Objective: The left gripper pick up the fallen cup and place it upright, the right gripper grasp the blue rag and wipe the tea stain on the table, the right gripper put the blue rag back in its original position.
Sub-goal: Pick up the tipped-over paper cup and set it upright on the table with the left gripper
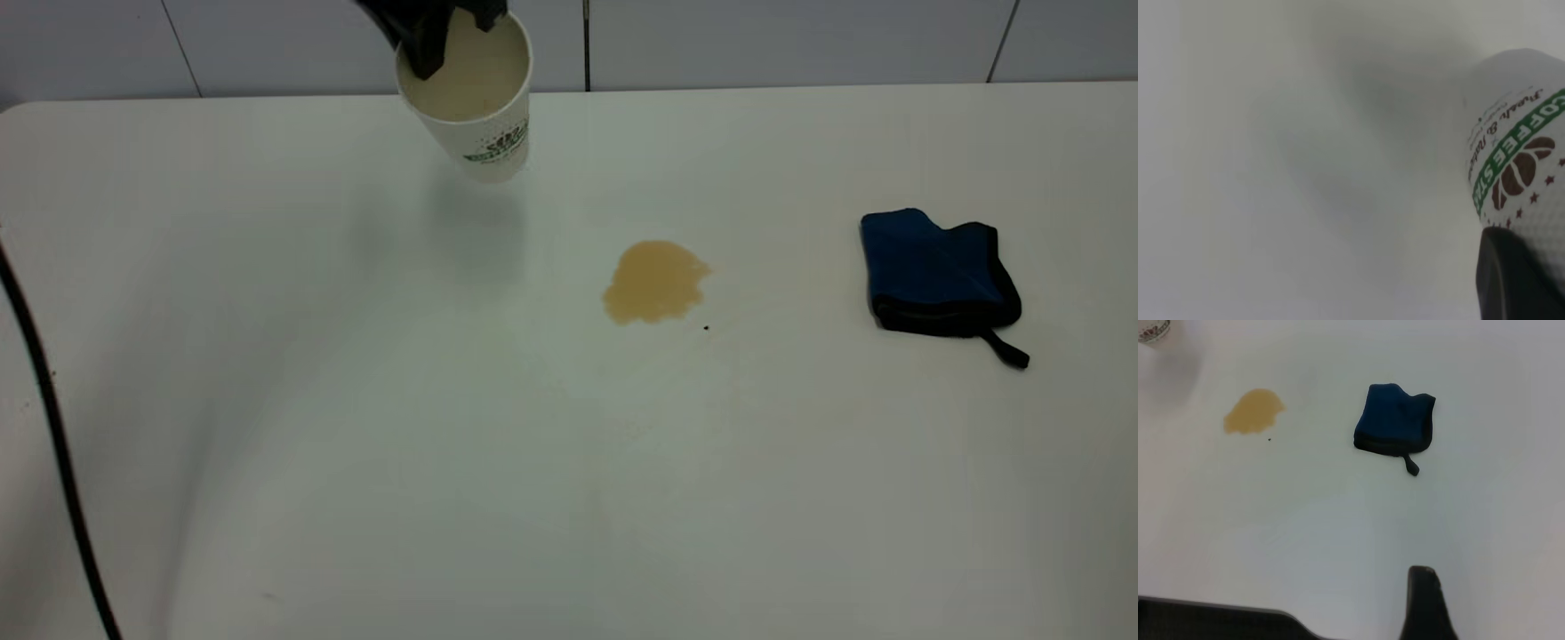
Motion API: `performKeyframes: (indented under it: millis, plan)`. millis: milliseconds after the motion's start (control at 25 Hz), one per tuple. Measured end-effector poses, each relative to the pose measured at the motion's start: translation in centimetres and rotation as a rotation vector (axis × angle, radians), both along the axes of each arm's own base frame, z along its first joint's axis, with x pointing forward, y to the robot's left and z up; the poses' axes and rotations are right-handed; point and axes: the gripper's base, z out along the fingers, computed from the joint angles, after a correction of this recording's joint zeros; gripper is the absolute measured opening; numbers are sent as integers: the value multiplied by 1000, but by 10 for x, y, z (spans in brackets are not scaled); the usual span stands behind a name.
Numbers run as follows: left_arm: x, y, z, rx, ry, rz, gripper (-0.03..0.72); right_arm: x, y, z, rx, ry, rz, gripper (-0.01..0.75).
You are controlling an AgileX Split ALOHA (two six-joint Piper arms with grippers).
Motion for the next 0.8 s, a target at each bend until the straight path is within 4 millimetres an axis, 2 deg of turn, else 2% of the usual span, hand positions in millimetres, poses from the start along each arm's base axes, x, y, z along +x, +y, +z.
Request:
performKeyframes:
  millis: [160,280,600,800]
  plan:
    - [8,40,-11,-80,114,94,8,0,0,0,0,0,0,553]
    - [11,55,-26,-90,172,146,8,0,0,0,0,0,0,553]
    - [5,50,-71,-154,327,179,8,0,0,0,0,0,0,553]
    - [5,49,-76,-164,341,183,12,0,0,0,0,0,0,553]
